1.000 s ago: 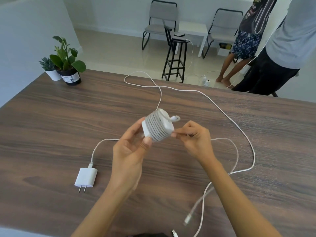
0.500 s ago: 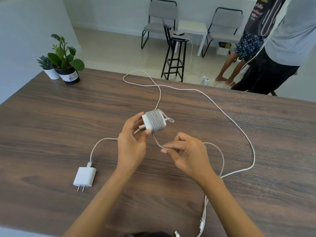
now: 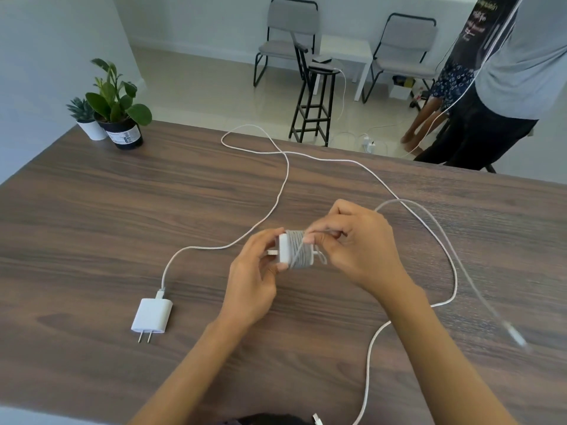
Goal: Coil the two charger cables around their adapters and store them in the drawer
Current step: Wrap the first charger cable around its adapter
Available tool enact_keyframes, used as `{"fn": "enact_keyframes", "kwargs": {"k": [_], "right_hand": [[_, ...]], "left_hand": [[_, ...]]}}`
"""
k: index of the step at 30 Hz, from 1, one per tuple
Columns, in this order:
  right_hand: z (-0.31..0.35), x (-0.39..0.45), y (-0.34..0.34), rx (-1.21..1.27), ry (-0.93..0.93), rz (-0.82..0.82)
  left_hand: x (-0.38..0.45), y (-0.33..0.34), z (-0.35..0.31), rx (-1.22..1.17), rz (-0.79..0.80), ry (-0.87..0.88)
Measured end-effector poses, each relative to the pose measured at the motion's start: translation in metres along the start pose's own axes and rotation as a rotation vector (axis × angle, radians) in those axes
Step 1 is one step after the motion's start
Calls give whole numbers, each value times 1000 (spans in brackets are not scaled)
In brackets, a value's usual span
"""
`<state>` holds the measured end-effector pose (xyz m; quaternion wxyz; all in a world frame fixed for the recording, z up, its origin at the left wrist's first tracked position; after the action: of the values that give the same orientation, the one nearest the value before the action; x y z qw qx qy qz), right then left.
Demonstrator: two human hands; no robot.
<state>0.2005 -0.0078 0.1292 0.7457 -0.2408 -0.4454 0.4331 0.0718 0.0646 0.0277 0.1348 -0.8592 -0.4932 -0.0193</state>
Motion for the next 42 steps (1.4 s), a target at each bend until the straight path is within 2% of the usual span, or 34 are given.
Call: {"fn": "enact_keyframes", "kwargs": {"k": [3,12,16,21,27,33,38,42], "right_hand": [[-15,12,-1,42,40,-30],[-72,14,1,337,233,-141],[-89,2,13,403,313,-151],[-80,-21,47,399,330,-50],[-46,-41,64,328,218,30],[-17,-42,56,268,86,118],[1,-31,34,243,16,84],[3,-13,11,215,-22,0]], "left_hand": [[-12,12,-8,-79,108,-30],[-26,7,-34,-301,191,-66],[-23,-5,-45,-438,140,-69],[0,-25,-40,-539,-21,-90],[19,-45,-15,-367,-257,-165],[29,-50,8,-93,-326,-188],[24,-42,8,64,-274,-107],[11,-24,-2,96,-151,-15]]}}
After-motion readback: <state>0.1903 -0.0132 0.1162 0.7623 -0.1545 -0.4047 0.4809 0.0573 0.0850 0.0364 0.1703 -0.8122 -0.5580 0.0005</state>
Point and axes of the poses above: each hand's wrist, its own x-axis towards the middle knuckle, its own y-axis out of the palm, z = x × y, the point moved 10 cm from there along x, towards the middle knuckle, and after that the axes turned 6 degrees about -y, right-handed, at the moved point
